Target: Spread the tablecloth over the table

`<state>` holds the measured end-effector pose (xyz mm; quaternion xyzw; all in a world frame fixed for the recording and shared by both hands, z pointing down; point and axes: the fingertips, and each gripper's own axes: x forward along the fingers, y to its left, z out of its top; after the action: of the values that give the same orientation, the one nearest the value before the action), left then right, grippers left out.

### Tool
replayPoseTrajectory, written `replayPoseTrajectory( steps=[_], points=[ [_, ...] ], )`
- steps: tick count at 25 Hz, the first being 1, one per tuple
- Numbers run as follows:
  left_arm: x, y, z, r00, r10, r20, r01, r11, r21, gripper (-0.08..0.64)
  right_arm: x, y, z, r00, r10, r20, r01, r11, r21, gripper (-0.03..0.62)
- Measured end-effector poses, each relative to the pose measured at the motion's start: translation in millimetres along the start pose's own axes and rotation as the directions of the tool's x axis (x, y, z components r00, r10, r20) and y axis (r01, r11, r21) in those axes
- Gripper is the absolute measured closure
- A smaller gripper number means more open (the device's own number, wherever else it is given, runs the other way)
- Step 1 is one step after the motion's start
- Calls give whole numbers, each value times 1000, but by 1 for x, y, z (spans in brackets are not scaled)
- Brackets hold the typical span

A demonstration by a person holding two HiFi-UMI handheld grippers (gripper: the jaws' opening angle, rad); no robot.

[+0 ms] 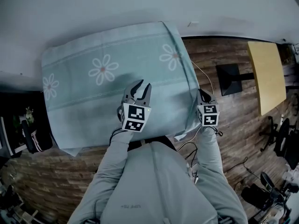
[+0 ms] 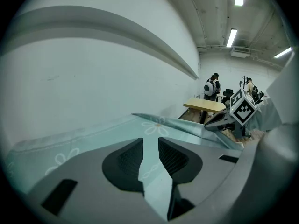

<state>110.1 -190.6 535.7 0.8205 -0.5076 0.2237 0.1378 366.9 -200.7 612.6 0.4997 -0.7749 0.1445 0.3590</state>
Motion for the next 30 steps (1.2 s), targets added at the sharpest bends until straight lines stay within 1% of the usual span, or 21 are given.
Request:
replayPoseTrajectory(
  steps=[3,7,10,15,17,20,22,26,30],
  points=[
    [9,-21,4,1000,-30,0,30,999,16,445,2,-24,-7,999,-30,-11,30,1000,-1,571],
    [18,-38,7,999,-54,-7,54,998,29,445,11,-52,-15,998,-39,-42,38,999,-22,571],
    [22,-41,8,998,-55,-16,56,998,33,445,21,-65,-22,997,-38,-69,36,999,-31,571],
    [26,-38,8,999,-49,-22,50,998,41,445,28,-99,-35,992,-83,-95,83,997,2,571],
    [27,-35,8,998,-49,-24,50,998,43,445,26,-108,-38,992,-79,-98,80,997,6,569],
    [29,-36,9,998,-56,-26,57,997,42,445,23,-108,-40,995,-48,-86,48,999,5,568],
    [32,-39,9,998,-64,-26,65,997,42,445,21,-102,-42,996,-27,-82,29,999,27,567],
    [36,-47,12,996,-82,-23,83,995,48,445,11,-78,-61,995,36,-90,-27,996,90,559],
    [39,-51,15,996,-92,-16,92,995,49,445,-9,-48,-80,993,88,-76,-78,988,134,545]
  ],
)
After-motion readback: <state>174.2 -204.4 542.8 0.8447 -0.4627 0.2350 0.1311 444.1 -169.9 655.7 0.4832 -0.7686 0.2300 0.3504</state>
